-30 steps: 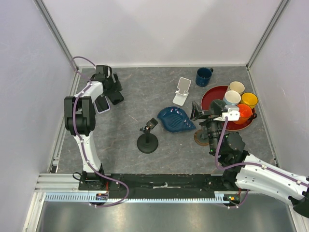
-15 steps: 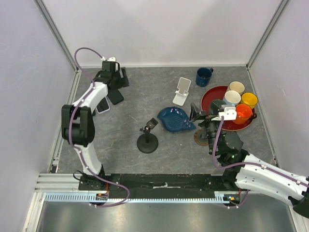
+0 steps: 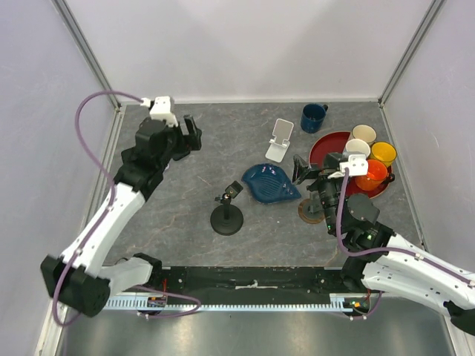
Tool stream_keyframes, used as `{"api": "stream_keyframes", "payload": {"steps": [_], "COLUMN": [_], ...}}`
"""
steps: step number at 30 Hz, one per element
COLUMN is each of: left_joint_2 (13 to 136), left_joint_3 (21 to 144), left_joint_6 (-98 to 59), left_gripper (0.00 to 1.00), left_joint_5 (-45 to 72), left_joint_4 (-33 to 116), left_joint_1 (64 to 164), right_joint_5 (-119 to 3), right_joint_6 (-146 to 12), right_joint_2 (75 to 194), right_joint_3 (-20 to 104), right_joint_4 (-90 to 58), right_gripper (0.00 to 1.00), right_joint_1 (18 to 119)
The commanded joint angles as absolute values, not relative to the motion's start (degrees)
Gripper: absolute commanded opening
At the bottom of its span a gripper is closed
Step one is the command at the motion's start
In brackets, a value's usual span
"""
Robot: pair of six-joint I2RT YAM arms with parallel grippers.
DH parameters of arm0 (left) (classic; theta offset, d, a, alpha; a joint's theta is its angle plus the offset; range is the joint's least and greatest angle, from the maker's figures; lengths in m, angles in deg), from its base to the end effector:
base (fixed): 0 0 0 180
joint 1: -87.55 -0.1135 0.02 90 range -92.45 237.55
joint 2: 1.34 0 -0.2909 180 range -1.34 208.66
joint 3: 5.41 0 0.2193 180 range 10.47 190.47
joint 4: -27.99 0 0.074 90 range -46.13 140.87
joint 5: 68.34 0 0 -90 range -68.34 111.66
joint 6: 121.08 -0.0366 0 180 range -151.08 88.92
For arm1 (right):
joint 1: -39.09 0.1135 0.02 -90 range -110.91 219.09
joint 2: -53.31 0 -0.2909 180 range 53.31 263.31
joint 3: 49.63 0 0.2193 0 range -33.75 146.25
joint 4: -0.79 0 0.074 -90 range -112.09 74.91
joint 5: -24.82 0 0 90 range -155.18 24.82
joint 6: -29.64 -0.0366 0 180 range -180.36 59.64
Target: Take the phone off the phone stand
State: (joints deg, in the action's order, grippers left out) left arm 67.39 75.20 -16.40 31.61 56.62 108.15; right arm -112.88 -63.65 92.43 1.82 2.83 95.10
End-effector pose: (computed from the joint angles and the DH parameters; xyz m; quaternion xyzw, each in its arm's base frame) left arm 0.2217 -0.0766 0.3980 -0.0104 0.8011 -0.1138 0.5875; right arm 0.0806 0.0712 0.3684 0.0372 0.6443 0.1420 0.7506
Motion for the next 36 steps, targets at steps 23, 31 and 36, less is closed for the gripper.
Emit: {"api": "stream_keyframes", "payload": {"steps": [23,31,36], "left_joint_2": [11.5,2.1,-0.9], "left_joint_3": [75.0,76.0,73.8], "left_joint_6": [-18.0,-27.9,-31.0], "left_gripper": [1.00,1.00,1.00], "left_joint_5": [44.4,51.2,53.8], "left_joint_4": [76.6,70.0,65.2], "left_joint_1": [109.0,109.1,109.0], "right_joint_5": [-89.1,-102.4,-108.9], "right_joint_6": [-86.8,-79.5,-74.9], "right_joint_2": [109.8,94.4,82.0], "right_joint_3": [24.1,26.1,24.1], "right_joint_4": [-29.5,-37.8,-36.3], "right_gripper": [0.98,0.98,0.98], "right_joint_1": [69.2,61.7,61.7]}}
